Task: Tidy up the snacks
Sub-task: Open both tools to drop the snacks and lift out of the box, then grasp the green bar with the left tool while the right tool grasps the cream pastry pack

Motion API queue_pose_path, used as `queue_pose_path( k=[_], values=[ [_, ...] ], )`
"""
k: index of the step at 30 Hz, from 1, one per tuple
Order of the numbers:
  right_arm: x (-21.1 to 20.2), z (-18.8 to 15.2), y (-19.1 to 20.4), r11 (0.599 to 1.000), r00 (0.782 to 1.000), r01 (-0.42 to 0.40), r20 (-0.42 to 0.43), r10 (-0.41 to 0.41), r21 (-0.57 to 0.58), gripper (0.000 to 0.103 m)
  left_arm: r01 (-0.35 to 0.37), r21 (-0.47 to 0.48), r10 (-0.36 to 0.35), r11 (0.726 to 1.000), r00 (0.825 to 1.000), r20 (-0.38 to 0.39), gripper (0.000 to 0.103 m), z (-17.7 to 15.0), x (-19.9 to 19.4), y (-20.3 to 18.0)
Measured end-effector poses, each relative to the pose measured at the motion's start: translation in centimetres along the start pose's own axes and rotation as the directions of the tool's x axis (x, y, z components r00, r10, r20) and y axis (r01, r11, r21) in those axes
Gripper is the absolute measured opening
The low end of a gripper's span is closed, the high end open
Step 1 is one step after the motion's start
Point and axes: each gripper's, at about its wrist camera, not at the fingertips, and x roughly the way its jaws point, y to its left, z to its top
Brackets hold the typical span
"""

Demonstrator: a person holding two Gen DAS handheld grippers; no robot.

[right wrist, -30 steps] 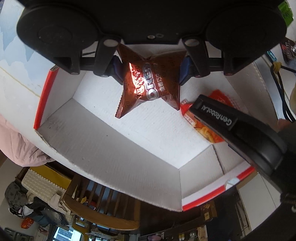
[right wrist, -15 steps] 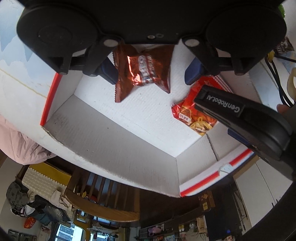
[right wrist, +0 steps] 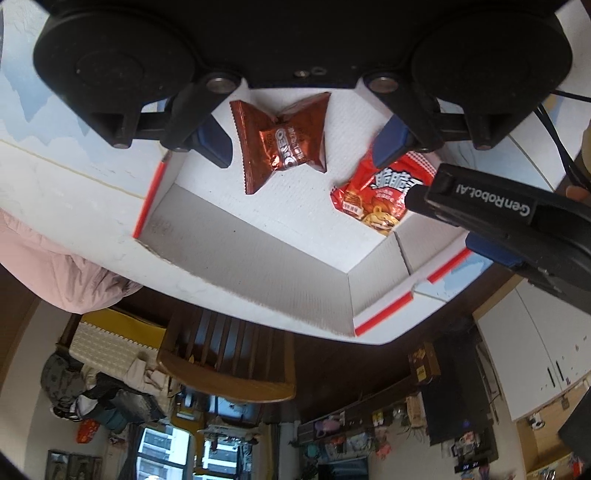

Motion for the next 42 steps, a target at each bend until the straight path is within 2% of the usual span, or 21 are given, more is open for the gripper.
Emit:
queue_pose_path(
  k=[15,17,18,35,36,37,38,40,42],
  values=[
    [-6.6,-2.9,3.4,0.994,0.993,-0.021,0.121,0.008,0.103,0.087,0.066,0.028,-0.069,0.997,0.987,0.143,0.071,-4.8,-7.2,2.6],
    [-7.6,-3.5,4.0,0.994,0.989,-0.015,0.149,-0.001,0.111,0.100,0.079,0.024,-0.082,0.997,0.985,0.154,0.071,-5.5,-7.9,3.1],
    [-8.0,-3.7,4.3,0.993,0.987,-0.015,0.163,-0.004,0.116,0.101,0.083,0.025,-0.086,0.996,0.983,0.163,0.071,-5.9,-8.3,3.2],
    [-13.5,-8.9,7.4,0.981,0.961,-0.030,0.275,-0.025,0.192,0.103,0.155,0.064,-0.167,0.986,0.945,0.281,0.074,-13.0,-13.5,5.2],
    [-13.7,-9.2,7.5,0.981,0.960,-0.030,0.280,-0.026,0.194,0.103,0.165,0.063,-0.176,0.984,0.941,0.289,0.076,-13.5,-13.8,5.3],
    [-13.8,-9.5,7.6,0.980,0.958,-0.032,0.286,-0.025,0.194,0.103,0.170,0.062,-0.181,0.984,0.937,0.297,0.083,-13.9,-13.9,5.5],
    [-13.9,-9.8,7.8,0.980,0.957,-0.032,0.288,-0.026,0.195,0.103,0.173,0.058,-0.182,0.983,0.933,0.311,0.086,-14.4,-14.2,5.7],
    [-14.0,-10.3,8.2,0.981,0.956,-0.032,0.292,-0.026,0.192,0.103,0.181,0.058,-0.190,0.982,0.922,0.336,0.087,-15.3,-14.6,6.0],
    [-14.0,-10.8,8.5,0.981,0.957,-0.031,0.290,-0.026,0.192,0.103,0.180,0.069,-0.193,0.981,0.922,0.335,0.087,-16.1,-14.6,6.1]
  ],
)
